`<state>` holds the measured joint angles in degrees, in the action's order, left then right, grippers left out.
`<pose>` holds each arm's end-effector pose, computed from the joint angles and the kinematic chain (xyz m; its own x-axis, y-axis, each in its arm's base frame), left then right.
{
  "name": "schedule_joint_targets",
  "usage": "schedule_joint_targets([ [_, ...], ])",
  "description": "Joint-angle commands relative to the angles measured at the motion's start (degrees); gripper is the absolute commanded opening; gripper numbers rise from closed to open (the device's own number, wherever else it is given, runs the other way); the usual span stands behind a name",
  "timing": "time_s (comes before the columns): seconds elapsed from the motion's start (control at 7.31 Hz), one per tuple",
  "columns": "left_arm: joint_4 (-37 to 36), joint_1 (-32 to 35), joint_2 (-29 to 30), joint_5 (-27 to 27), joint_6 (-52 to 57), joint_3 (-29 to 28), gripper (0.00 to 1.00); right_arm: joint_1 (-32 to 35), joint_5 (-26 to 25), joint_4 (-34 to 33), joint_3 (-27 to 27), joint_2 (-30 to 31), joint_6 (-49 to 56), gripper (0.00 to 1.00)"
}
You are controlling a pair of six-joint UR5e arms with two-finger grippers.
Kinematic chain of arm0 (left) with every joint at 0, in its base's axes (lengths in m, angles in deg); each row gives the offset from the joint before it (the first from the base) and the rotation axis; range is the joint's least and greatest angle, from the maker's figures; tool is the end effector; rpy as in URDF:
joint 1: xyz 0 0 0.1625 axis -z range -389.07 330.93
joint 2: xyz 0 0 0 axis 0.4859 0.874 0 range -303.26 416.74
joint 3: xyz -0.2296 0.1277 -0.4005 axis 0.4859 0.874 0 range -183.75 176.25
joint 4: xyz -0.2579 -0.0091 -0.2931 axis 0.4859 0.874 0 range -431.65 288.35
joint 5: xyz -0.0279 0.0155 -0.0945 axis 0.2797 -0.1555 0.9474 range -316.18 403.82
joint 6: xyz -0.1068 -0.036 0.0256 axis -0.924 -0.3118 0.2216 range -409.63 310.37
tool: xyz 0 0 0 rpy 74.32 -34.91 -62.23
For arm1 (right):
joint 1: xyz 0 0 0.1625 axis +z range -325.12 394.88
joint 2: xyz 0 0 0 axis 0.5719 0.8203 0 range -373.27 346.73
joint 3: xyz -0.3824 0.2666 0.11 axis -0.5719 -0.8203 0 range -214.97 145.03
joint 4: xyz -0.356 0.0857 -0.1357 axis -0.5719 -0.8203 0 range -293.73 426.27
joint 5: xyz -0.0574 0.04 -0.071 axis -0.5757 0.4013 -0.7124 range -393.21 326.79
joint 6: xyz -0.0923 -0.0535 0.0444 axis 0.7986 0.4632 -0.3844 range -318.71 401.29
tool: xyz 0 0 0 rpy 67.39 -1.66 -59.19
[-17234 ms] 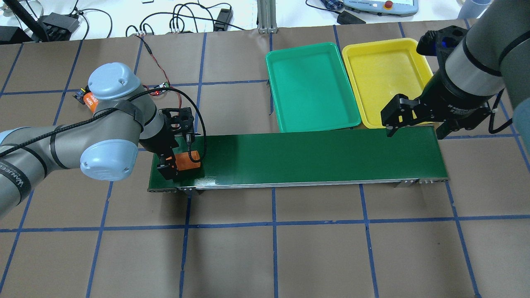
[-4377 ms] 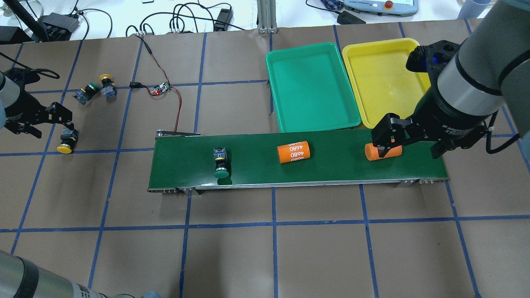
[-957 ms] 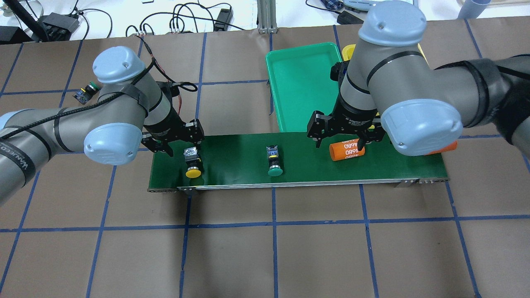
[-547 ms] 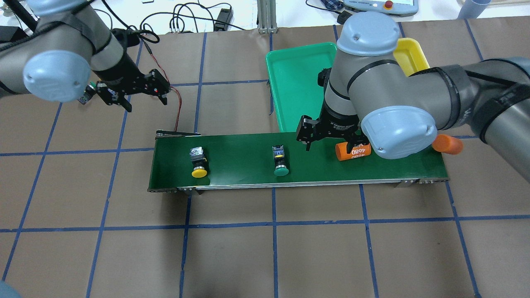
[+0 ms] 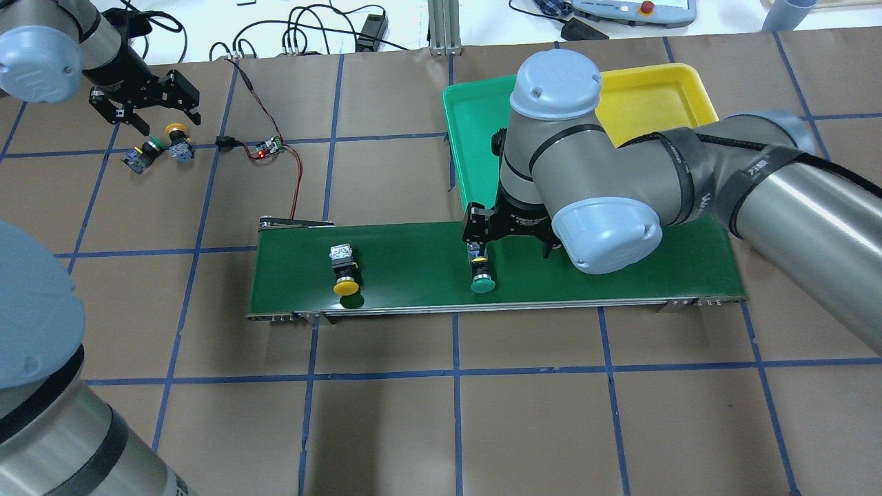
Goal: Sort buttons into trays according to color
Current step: 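Lift the green-capped button into the green tray with the right gripper while the left grasps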
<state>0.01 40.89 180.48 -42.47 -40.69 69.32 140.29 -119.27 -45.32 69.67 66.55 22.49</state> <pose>0.1146 -0.7248 0.3420 -0.9799 -0.1902 0.0597 -0.1926 0.9806 -0.0363 0.2719 -0.4549 0.3592 -0.9969 0.0628 -0.0467 0.0592 0.9954 0.0753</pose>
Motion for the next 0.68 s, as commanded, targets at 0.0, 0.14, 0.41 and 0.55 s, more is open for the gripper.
schedule_joint_targets([
  [0.0,-6.42,-0.96,8.85,-0.02,-7.26,-4.58,1.0,0.32,0.11,-0.3,0.04,-2.12,-0.1,1.0],
  [0.14,-6.71,-1.05,11.84,-0.11,-9.01,-7.73,1.0,0.32,0.37,-0.3,0.04,-2.82,-0.1,0.99],
  [0.41,-6.45,-1.49,15.46,-0.11,-13.68,-11.27,1.0,0.32,0.46,-0.38,0.04,-4.32,-0.1,0.96],
  [0.55,-6.28,-4.19,16.43,0.07,-13.6,-11.19,1.0,0.32,0.46,-0.39,-0.05,-5.2,-0.1,0.96],
])
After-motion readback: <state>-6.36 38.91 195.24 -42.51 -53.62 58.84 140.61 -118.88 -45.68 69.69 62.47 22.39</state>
